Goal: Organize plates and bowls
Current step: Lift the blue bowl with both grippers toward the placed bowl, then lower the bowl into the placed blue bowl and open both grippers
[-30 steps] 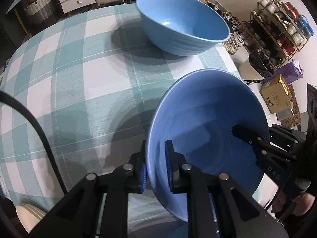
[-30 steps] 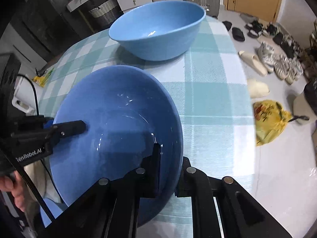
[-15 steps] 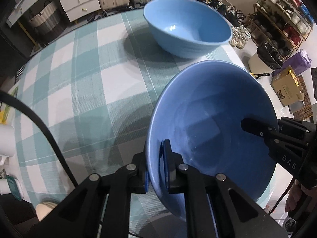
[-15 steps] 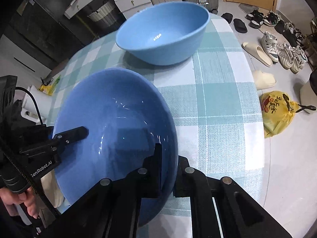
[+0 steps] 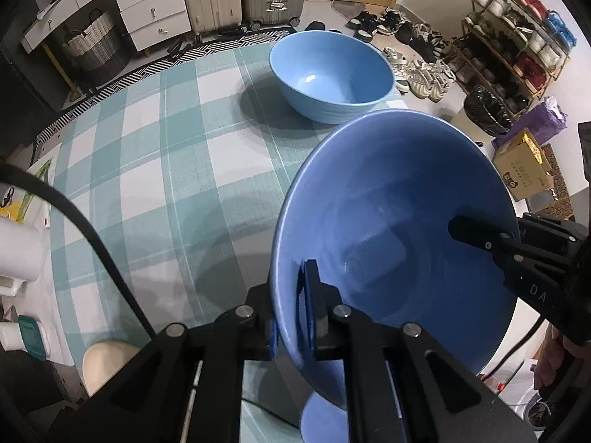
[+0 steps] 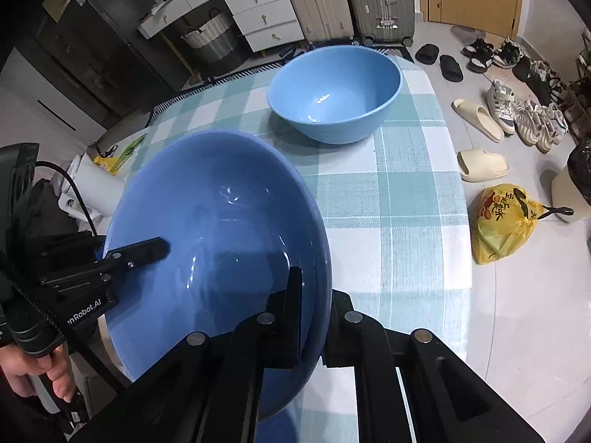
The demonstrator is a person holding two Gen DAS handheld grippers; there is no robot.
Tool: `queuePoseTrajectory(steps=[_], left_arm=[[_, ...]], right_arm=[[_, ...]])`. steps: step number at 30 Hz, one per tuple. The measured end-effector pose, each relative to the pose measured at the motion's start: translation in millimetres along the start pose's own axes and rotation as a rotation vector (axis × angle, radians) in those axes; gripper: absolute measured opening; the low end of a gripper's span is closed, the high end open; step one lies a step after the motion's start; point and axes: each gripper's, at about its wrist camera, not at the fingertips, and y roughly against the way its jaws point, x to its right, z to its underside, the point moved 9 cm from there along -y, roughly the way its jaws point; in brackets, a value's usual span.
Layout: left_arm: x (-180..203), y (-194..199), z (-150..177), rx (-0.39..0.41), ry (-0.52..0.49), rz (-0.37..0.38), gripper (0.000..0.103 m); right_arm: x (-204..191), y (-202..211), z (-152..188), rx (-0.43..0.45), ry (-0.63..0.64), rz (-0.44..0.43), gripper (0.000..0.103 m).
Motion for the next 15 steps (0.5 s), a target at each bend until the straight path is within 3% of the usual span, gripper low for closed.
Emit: queuePoseTrajectory(steps=[6,15], left_arm=[[7.8,17.5,39.1,-0.008,0.009,0.026,0.008],[13.8,28.3,85.4,-0.007,0.017,0.042,0.008]], right_arm=[[-8.0,16.1,38.3,0.002,-0.018,-0.032,0.007],[-24.4,30.3,80.5,0.004,0.016,0.007,0.007]])
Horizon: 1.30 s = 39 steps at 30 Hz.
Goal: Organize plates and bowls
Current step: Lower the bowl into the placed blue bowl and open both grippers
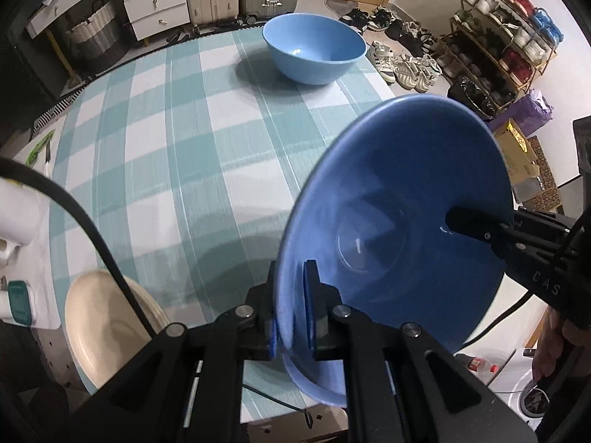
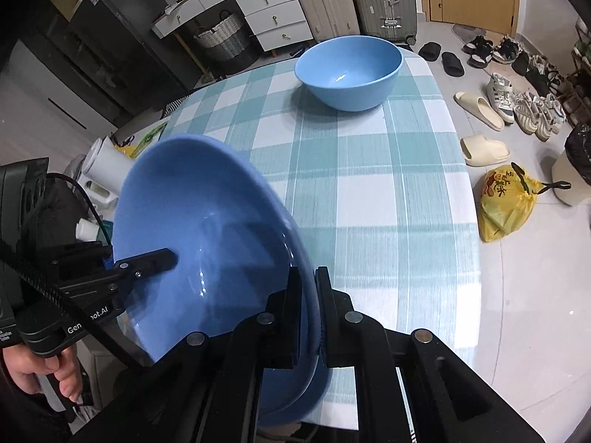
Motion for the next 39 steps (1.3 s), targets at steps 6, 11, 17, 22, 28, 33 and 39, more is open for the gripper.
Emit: queuePoseTrajectory(steps=[6,11,17,22,28,33,39], left_arm=[[-0.7,-14.7,26.8,-0.04,0.014,-0.001,0.008],[-2.9,-33.0,44.6,-0.093,0.031,0.022,0.008],[0.9,-36.2,53.7,-0.114,0.0,0.014,0.008],[1.6,-35.0,59.7,-0.133,-0.013,0.013,0.008],[3.3,-32.2,69.6,-0.159,-0.013,0.026,0.009],[5.2,-33.0,75.3,-0.182,-0.031,0.02,0.009],[2.5,-37.9,78.2,-0.195,-0.02,0.021,0.012]], right_arm=[[1.9,-19.2,31.2,-0.043,-0.025,-0.003,0.007],[3.0,-33.9,46.8,-0.081,-0.029,0.0,0.007],[4.3,-38.9,54.8,-0.123,-0.019,0.001,0.007],[1.4,-37.0,59.7,-0.146,0.0,0.009,0.007],[-0.8,-36.5,67.1,-0.179,-0.001,0.009,0.007],[-1.8,-37.5,72.3,-0.196,-0.004,0.008,0.007],[-0.8,-39.2,72.6,-0.195,-0.009,0.015,0.007]])
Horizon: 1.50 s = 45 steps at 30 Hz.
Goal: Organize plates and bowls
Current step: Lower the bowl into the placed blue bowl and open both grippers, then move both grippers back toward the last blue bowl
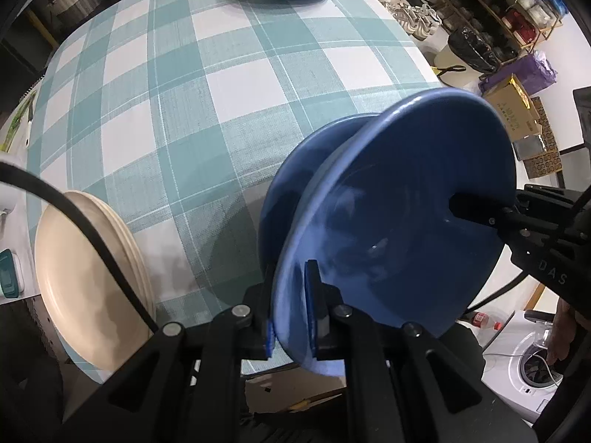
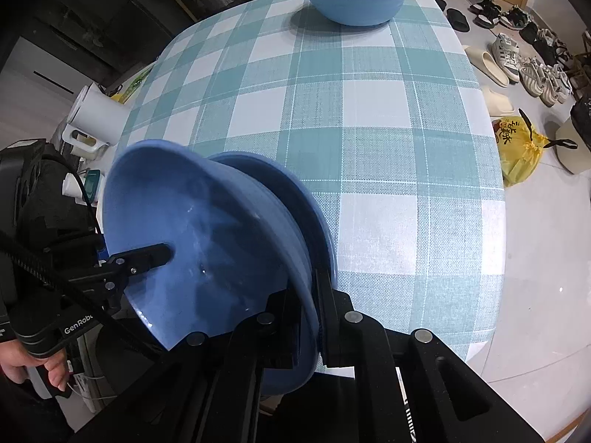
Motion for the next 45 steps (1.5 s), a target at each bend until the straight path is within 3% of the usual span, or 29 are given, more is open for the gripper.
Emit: queuePoseTrajectory(steps=[9,13,18,24,28,31,34,36,38,43,45], left_arm=[[-4.1,2.8,-6.2,0.0,0.03,0.01,0.015],[-6.0,16.0,-13.3,0.047,0.016,-0.046,0.039],[-12.6,23.8,-19.6,0.092,0.012,-0.082,0.041],[-16.6,6.4,-13.3,0.121,-0.012,-0.134,0.043],[-16.6,2.3,-8.2,0.189,0.0,-0.115,0.043],[-16.3,14.0,-5.6,0.281,0.022,-0.078,0.044],[-17.7,37.8,-2.6,0.43,0.035,-0.084,0.046],[-18.4,53.0,0.2,0.52,0.045,-0.084,0.047],[-20.7,69.8,6.0,0.62,0.069,-0.087,0.048],[-27.1,98.0,17.7,0.786,0.092,-0.106,0.049],[-31.1,103.2,20.3,0.828,0.103,-0.112,0.05]], right_arm=[[3.0,13.4,-12.4,0.065,0.017,0.056,0.008],[7.4,16.4,-14.3,0.085,0.029,0.092,0.009],[10.1,25.1,-17.5,0.143,0.004,0.045,0.01],[10.4,31.4,-18.4,0.239,-0.003,0.023,0.012],[8.4,37.5,-14.4,0.333,-0.007,-0.022,0.015],[0.3,47.9,-8.8,0.417,0.027,-0.054,0.017],[-7.1,65.4,-2.6,0.535,0.04,-0.059,0.024],[-13.8,79.6,2.8,0.636,0.028,-0.09,0.042],[-21.3,92.2,8.5,0.734,0.014,-0.11,0.053],[-42.1,103.9,14.8,0.871,0.02,-0.101,0.06],[-46.2,106.0,15.6,0.911,0.008,-0.1,0.077]])
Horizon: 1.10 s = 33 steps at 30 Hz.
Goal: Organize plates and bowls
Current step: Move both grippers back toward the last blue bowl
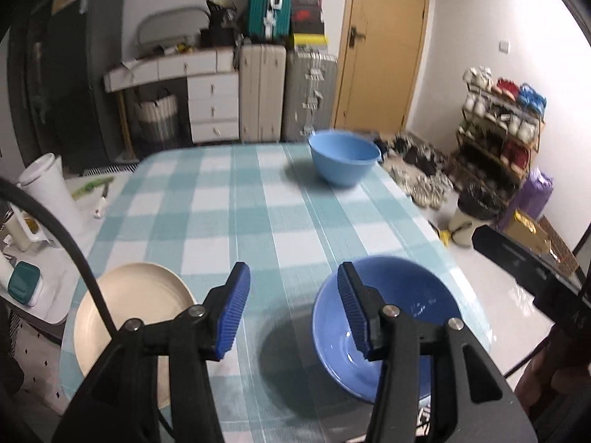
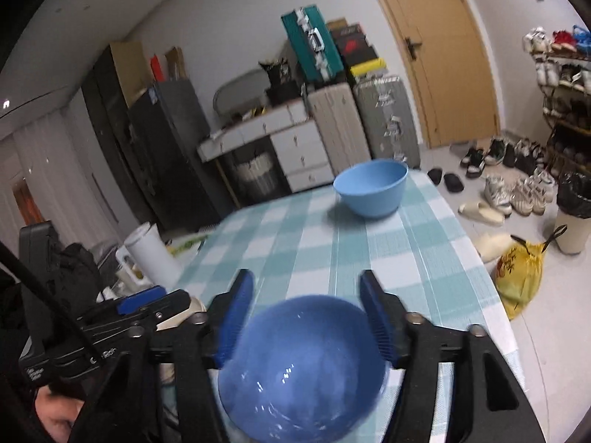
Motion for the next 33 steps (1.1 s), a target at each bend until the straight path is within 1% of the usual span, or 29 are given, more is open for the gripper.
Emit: queuePoseTrajectory(steps=[4,6,7,9,10,12,14,15,16,17,19,21,24,26,27,30,33], left_arm=[[-6.7,1.2,1.3,0.032,0.001,-0.005,0.05],[-13.5,6.7,3.3,0.066,0.015,-0.008,0.051],[-15.8,10.9,4.1,0.082,0.028,-0.003,0.051],[-23.8,17.1,-0.2,0.123,0.081,0.022,0.051],[-25.1,18.8,-2.3,0.134,0.091,0.027,0.052],[-25.5,21.2,-6.5,0.152,0.071,0.007,0.056],[-23.6,24.9,-7.8,0.173,0.043,-0.014,0.062],[-22.9,26.0,-8.2,0.182,0.04,-0.023,0.072],[-21.8,28.0,-8.1,0.191,0.042,-0.023,0.085],[-19.8,30.8,-8.3,0.207,0.041,-0.016,0.089],[-13.8,35.3,-8.1,0.238,0.02,-0.007,0.093],[-7.8,36.7,-6.1,0.245,-0.003,-0.008,0.098],[-4.4,39.9,-4.2,0.27,-0.022,-0.026,0.098],[-3.1,41.0,-3.8,0.283,-0.03,-0.04,0.098],[-3.0,41.5,-3.5,0.287,-0.039,-0.052,0.098],[-1.8,43.5,-4.8,0.305,-0.053,-0.07,0.098],[-1.8,43.6,-5.1,0.311,-0.059,-0.08,0.098]], right_arm=[[-2.8,5.5,2.1,0.098,-0.042,-0.018,0.08],[0.1,9.2,8.9,0.145,-0.051,-0.02,0.086],[2.1,10.7,14.6,0.164,-0.046,-0.014,0.086],[2.9,4.4,21.0,0.107,-0.035,-0.003,0.086],[1.7,4.2,21.0,0.1,-0.02,-0.006,0.086],[4.4,6.1,20.0,0.125,-0.002,0.01,0.086],[7.0,8.0,21.2,0.133,0.013,0.023,0.087],[8.3,7.7,21.3,0.131,0.015,0.03,0.087],[9.3,8.8,21.4,0.132,0.015,0.038,0.087],[9.9,10.2,21.5,0.137,0.015,0.037,0.088],[10.4,12.3,21.2,0.146,0.019,0.049,0.092],[8.4,15.9,21.2,0.158,0.032,0.056,0.097],[2.8,21.6,19.9,0.193,0.077,0.076,0.102],[-2.9,22.9,20.6,0.211,0.12,0.074,0.102],[-4.3,21.6,21.8,0.207,0.134,0.074,0.102],[-2.8,13.4,27.2,0.17,0.161,0.126,0.102],[-5.3,10.4,30.0,0.161,0.165,0.107,0.102]])
